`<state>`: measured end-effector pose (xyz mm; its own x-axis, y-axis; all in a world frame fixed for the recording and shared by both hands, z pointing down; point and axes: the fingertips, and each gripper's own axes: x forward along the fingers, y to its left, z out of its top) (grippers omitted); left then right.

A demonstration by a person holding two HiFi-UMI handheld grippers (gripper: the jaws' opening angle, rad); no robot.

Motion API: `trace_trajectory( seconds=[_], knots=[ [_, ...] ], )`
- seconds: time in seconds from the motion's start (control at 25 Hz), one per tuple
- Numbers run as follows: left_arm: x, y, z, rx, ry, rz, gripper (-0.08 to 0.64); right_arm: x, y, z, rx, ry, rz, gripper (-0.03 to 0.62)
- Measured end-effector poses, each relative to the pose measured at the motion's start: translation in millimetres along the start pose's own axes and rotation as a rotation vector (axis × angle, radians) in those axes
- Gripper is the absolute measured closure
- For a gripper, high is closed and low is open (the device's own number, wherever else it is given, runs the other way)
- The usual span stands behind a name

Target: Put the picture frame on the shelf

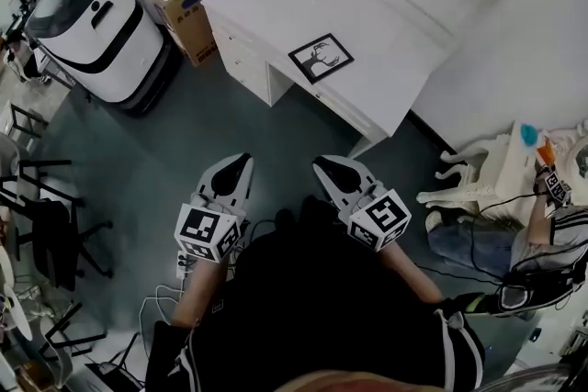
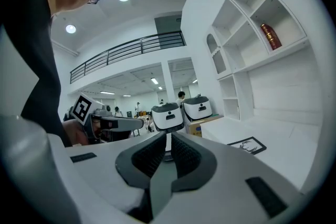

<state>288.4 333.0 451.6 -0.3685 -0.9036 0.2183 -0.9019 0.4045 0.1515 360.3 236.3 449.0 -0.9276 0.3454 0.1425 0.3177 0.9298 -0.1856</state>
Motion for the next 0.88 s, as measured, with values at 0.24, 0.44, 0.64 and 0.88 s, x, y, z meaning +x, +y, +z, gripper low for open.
trace_trajectory(
  seconds=[0.24,0.44,0.64,0.88],
  knots=[
    [40.2,22.8,-1.0,-0.027,0.012,-0.002,0.546,27.5,-42.7,-7.8,0.059,0.032,-0.015,0.568],
    [93.8,40.9,7.3,-0.013,0.040,-0.021,0.546,59.6,-89.1,-4.7,0.091,0.019,0.008,0.568],
    [167.9,65.3,37.4,0.028,0.066,-0.041,0.546,90.3,-163.0,14.5,0.124,-0.013,0.004,0.566],
    [254.4,77.4,70.9,0.057,0.093,-0.086,0.546,116.4,-251.7,35.0,0.151,-0.030,-0.007,0.566]
  ],
)
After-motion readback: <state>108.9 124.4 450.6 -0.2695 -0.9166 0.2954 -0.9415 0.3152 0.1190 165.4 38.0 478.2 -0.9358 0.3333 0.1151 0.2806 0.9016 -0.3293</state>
